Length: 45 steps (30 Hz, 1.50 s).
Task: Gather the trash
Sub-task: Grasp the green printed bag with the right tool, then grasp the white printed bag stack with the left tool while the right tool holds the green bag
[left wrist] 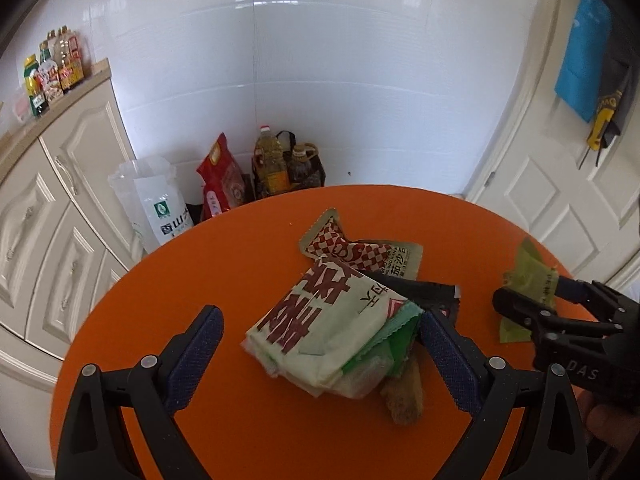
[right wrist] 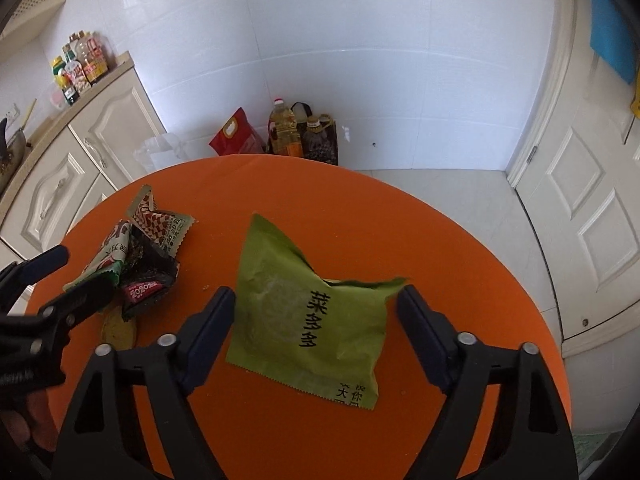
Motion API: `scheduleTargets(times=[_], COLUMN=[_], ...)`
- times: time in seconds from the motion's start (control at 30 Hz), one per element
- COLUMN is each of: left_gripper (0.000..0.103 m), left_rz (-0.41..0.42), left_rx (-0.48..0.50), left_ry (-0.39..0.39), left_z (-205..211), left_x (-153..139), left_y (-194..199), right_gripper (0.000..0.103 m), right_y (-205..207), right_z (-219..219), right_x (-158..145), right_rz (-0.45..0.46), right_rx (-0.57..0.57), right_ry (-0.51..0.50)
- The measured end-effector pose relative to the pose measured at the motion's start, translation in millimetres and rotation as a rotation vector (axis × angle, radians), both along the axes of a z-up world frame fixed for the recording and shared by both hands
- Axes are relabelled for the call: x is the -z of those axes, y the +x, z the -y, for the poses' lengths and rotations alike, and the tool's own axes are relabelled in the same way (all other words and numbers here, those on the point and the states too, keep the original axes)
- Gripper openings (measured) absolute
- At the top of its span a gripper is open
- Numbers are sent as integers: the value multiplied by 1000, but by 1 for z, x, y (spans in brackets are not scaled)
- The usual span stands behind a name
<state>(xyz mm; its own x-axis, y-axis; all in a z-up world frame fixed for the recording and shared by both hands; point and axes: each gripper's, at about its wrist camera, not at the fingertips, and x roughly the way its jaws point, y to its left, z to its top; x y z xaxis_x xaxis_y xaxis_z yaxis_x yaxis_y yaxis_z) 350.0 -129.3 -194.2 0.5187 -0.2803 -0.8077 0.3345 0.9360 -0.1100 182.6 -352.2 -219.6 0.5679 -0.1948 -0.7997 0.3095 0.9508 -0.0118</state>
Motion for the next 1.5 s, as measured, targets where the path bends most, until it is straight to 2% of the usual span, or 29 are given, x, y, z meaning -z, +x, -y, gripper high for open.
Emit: scheduleTargets(times=[0.13,0.17,0.23,0.47,0.67,0.8,0.83,0.87,0.9,0.93,1.1,1.2,1.27,1.3,1.33,1.4,1.5], left_gripper=[96,94,83,81,81,80,71,58,28,26,26,33,59,76,85,94,95], left_rz=[-54,-59,-60,-49,11,47,59,67,63,54,20,23,46,62,97,122,115], left_rx=[13,19,28,30,4,-28,-33,-31,-26,-32,-43,-81,-101,-106,-107,-93,-88], left_ry=[-78,-90,-116,-158,-193,-198,-196,-198,-195,-179,-161,-145,-126,-119,-107,-69,-3], left_z=[1,2,-3,-3,-13,-25,-29,-29,-28,-28,-15,-20,-22,-28,-29,-31,-24], left_x=[14,17,20,23,10,1,-1,-3,-4,-5,8,15,11,9,6,5,17], left_y=[34,42,51,89,100,94,91,91,86,89,78,73,65,60,68,63,87], right_gripper=[58,56,55,48,46,46,46,46,46,46,46,46,46,46,46,46,46], right_y=[-2,-2,-2,-7,-23,-41,-46,-50,-55,-61,-91,-105,-114,-117,-120,-122,-121], right_z=[0,-1,-4,-7,-13,-18,-20,-22,-23,-25,-38,-46,-50,-52,-53,-55,-56], right_x=[-2,-2,-2,-3,-12,-22,-24,-26,-28,-31,-37,-36,-34,-32,-30,-29,-29], right_rz=[1,0,2,10,37,59,61,65,70,76,86,78,72,70,69,69,72], right_rx=[-30,-36,-43,-63,-72,-74,-77,-80,-82,-82,-94,-106,-111,-111,-110,-108,-106], right_ry=[15,15,13,35,59,69,66,71,77,79,77,79,82,84,87,93,96])
